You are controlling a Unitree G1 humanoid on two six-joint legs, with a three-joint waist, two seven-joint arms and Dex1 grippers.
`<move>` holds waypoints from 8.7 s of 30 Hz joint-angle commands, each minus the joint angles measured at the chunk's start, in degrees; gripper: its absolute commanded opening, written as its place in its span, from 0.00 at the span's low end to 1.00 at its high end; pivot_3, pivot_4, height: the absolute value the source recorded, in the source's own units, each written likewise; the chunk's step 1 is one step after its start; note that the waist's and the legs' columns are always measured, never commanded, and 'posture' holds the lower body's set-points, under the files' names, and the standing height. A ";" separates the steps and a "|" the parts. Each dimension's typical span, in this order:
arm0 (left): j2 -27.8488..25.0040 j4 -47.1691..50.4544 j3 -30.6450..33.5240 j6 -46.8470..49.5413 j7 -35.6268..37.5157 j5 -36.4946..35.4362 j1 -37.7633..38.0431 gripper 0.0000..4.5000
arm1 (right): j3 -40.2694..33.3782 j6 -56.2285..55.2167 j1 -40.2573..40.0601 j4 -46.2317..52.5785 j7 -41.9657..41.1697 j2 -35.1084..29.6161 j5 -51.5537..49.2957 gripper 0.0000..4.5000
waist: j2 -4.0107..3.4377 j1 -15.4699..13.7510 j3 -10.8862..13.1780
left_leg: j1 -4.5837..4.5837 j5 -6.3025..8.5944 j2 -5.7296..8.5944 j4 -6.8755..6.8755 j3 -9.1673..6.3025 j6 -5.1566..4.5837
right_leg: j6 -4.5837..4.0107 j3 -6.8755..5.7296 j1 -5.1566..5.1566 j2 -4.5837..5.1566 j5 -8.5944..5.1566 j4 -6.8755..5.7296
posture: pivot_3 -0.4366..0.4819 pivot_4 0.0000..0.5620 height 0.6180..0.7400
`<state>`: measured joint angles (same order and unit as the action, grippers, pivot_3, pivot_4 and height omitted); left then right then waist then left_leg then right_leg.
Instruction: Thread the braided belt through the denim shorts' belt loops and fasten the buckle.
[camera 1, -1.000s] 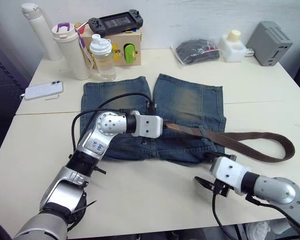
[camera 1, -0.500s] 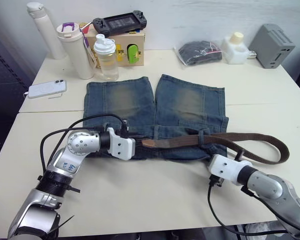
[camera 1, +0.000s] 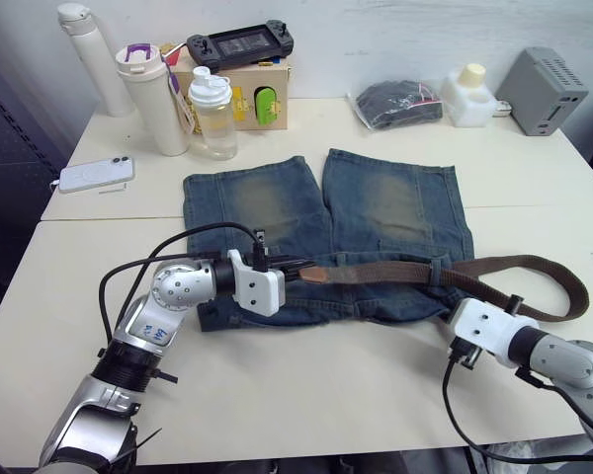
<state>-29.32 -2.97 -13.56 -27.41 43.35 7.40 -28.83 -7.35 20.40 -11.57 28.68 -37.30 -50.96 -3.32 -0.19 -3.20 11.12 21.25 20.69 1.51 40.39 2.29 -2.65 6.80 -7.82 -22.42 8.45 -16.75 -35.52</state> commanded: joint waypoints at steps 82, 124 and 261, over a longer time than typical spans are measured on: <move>0.90 -2.61 -1.29 -11.24 -13.25 11.04 -2.94 0.00 | 2.42 1.64 10.69 6.71 68.79 35.57 -107.85 0.02 | 0.18 1.47 0.01 | 0.10 -0.01 -0.15 -0.21 0.18 -0.06 | -0.17 0.12 -0.29 0.08 0.10 0.02 | 0.48 0.27 0.59; -6.89 19.35 10.50 37.99 5.82 -26.83 14.99 0.67 | 13.08 15.11 19.64 -6.44 46.79 38.58 -62.66 0.00 | -0.12 2.03 0.10 | 0.04 0.03 -0.17 -0.28 0.17 0.02 | -0.28 0.22 -0.33 -0.08 0.04 0.00 | 0.48 0.27 0.59; -7.07 7.41 3.53 -15.38 -16.20 12.97 10.70 0.00 | 4.21 19.97 21.35 -2.21 75.21 36.10 -109.68 0.99 | -0.01 1.73 -0.01 | 0.11 0.04 -0.16 -0.19 0.24 0.00 | -0.28 0.05 -0.32 0.01 0.19 0.04 | 0.48 0.27 0.59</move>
<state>-36.23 1.99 -11.05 -42.61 27.87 20.72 -17.74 -2.89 41.80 9.64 25.20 36.35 -15.63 -111.60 -0.20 -1.48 11.11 21.36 20.73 1.34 40.19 2.53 -2.65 6.52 -7.77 -22.75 8.47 -16.56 -35.48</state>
